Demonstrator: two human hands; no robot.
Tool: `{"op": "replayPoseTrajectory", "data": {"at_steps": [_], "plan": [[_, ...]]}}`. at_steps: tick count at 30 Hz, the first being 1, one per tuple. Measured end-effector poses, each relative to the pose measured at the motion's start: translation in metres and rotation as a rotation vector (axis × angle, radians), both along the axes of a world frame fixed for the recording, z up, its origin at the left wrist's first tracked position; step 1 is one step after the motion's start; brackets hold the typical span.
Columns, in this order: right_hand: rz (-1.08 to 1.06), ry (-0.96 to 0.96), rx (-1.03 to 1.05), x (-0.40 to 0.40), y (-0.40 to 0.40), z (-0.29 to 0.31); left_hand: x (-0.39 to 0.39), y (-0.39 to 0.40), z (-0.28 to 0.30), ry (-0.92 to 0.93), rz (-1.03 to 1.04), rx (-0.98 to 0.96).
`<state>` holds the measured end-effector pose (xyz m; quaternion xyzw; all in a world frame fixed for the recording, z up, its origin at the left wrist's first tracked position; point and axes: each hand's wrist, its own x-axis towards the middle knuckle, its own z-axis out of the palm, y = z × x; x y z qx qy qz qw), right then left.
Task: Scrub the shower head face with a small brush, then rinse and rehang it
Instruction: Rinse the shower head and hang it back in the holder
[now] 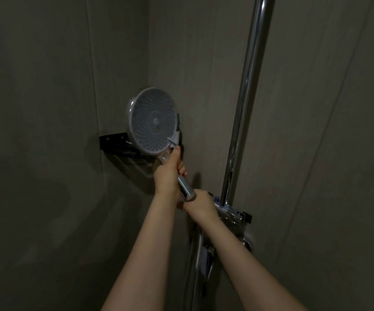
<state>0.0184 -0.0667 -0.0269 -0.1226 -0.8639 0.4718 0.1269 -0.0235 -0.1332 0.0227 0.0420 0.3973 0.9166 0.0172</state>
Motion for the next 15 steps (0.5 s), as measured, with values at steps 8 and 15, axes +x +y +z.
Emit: {"op": "replayPoseTrajectory", "data": {"at_steps": [8,15], "plan": [[-0.233,0.122,0.412,-0.002,-0.007,-0.008,0.000,0.000,-0.003,-0.107,0.080,0.113],[0.491,-0.352,-0.473,-0.003,0.020,-0.021,-0.017,-0.021,-0.023,0.143,-0.494,0.069]]}}
